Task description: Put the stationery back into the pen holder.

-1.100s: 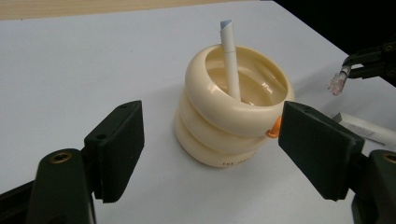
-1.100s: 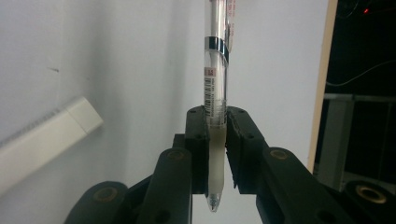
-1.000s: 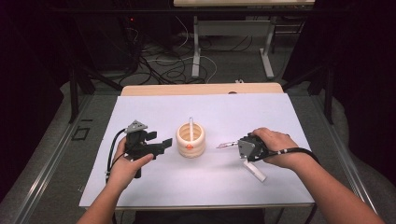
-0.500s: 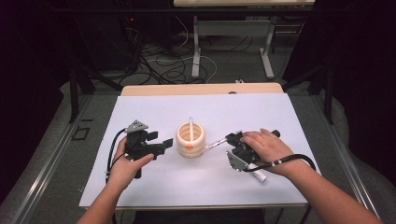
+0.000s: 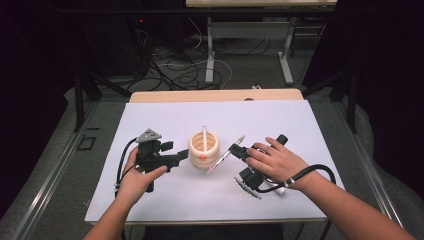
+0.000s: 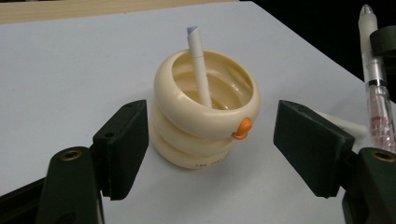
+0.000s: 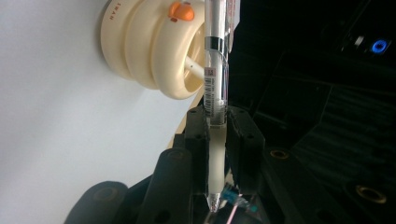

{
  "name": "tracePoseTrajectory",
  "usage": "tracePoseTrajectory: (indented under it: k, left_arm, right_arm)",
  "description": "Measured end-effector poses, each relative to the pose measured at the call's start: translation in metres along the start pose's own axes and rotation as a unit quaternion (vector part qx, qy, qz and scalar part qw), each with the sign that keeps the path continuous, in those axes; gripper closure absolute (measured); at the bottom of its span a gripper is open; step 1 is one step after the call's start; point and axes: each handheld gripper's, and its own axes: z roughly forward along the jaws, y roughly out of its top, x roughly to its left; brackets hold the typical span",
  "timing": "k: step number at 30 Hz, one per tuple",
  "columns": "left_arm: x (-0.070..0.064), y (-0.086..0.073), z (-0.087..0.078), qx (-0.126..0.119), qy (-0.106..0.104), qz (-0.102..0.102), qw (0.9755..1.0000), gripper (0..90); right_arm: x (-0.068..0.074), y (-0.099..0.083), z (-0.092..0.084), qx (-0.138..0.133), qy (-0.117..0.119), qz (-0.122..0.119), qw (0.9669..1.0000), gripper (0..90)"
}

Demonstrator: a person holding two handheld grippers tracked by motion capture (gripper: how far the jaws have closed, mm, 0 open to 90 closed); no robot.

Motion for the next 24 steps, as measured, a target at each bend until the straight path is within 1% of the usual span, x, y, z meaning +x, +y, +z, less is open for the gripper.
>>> tracePoseTrajectory:
  k: [1, 2, 4, 6, 8, 9, 10, 11, 12, 13, 14, 16, 17, 18, 19, 21, 22, 23, 24]
  left_arm:
    - [-0.002, 0.000, 0.000, 0.000, -0.005, -0.003, 1.0000, 27.3]
    - [-0.003, 0.001, 0.000, 0.001, -0.008, -0.004, 1.0000, 27.6]
    - [-0.005, 0.001, 0.000, 0.005, -0.019, -0.002, 0.9998, 28.2]
    - [-0.009, 0.001, 0.001, 0.009, -0.030, -0.004, 0.9995, 28.8]
    - [-0.012, 0.001, 0.003, 0.015, -0.040, -0.002, 0.9991, 29.4]
    - [-0.013, 0.001, 0.004, 0.020, -0.047, -0.003, 0.9987, 30.6]
    - [-0.015, 0.001, 0.005, 0.025, -0.052, -0.002, 0.9983, 31.7]
    - [-0.018, 0.001, 0.006, 0.029, -0.055, -0.003, 0.9981, 32.6]
    - [-0.019, 0.001, 0.007, 0.028, -0.057, -0.002, 0.9980, 33.0]
    - [-0.021, 0.002, 0.007, 0.035, -0.063, -0.002, 0.9974, 33.7]
    - [-0.023, 0.002, 0.007, 0.034, -0.064, -0.004, 0.9974, 35.4]
    - [-0.026, 0.003, 0.007, 0.039, -0.075, -0.004, 0.9964, 36.9]
    - [-0.028, 0.004, 0.008, 0.041, -0.077, -0.006, 0.9962, 38.0]
    - [-0.029, 0.005, 0.008, 0.045, -0.084, -0.006, 0.9954, 38.7]
    - [-0.031, 0.006, 0.008, 0.050, -0.089, -0.006, 0.9948, 39.5]
    - [-0.035, 0.007, 0.010, 0.055, -0.097, -0.008, 0.9937, 42.5]
    - [-0.037, 0.007, 0.011, 0.059, -0.101, -0.009, 0.9931, 43.3]
    - [-0.039, 0.008, 0.012, 0.062, -0.105, -0.009, 0.9925, 44.4]
    - [-0.041, 0.009, 0.012, 0.069, -0.105, -0.011, 0.9920, 45.2]
  right_arm:
    - [0.000, 0.001, 0.000, -0.001, -0.001, -0.004, 1.0000, 79.7]
    - [-0.002, 0.003, 0.001, -0.004, -0.001, -0.022, 0.9997, 79.6]
    - [-0.001, 0.005, 0.001, -0.001, -0.008, -0.028, 0.9996, 79.6]
    - [-0.002, 0.007, 0.001, -0.004, -0.011, -0.040, 0.9991, 79.6]
    - [-0.002, 0.009, 0.000, -0.006, -0.014, -0.049, 0.9987, 79.6]
    - [-0.002, 0.011, -0.001, -0.001, -0.013, -0.053, 0.9985, 79.6]
    - [-0.001, 0.012, -0.002, -0.006, -0.015, -0.056, 0.9983, 79.6]
    - [-0.001, 0.014, -0.002, -0.008, -0.018, -0.059, 0.9981, 79.6]
    - [-0.001, 0.015, -0.003, -0.010, -0.016, -0.065, 0.9977, 79.6]
    - [-0.001, 0.016, -0.003, -0.012, -0.022, -0.066, 0.9975, 79.6]
    - [-0.002, 0.017, -0.004, -0.010, -0.019, -0.071, 0.9972, 79.6]
    - [-0.002, 0.019, -0.004, -0.021, -0.027, -0.080, 0.9962, 79.6]
    - [-0.001, 0.020, -0.004, -0.025, -0.031, -0.079, 0.9960, 79.6]
    - [-0.001, 0.021, -0.005, -0.018, -0.029, -0.083, 0.9959, 79.6]
    - [-0.002, 0.023, -0.006, -0.019, -0.026, -0.089, 0.9955, 79.6]
    - [-0.001, 0.024, -0.005, -0.030, -0.030, -0.101, 0.9940, 79.6]
    - [0.000, 0.026, -0.005, -0.028, -0.028, -0.102, 0.9940, 79.6]
    - [0.000, 0.027, -0.004, -0.032, -0.027, -0.108, 0.9933, 79.6]
    - [0.000, 0.028, -0.005, -0.026, -0.021, -0.112, 0.9931, 79.6]
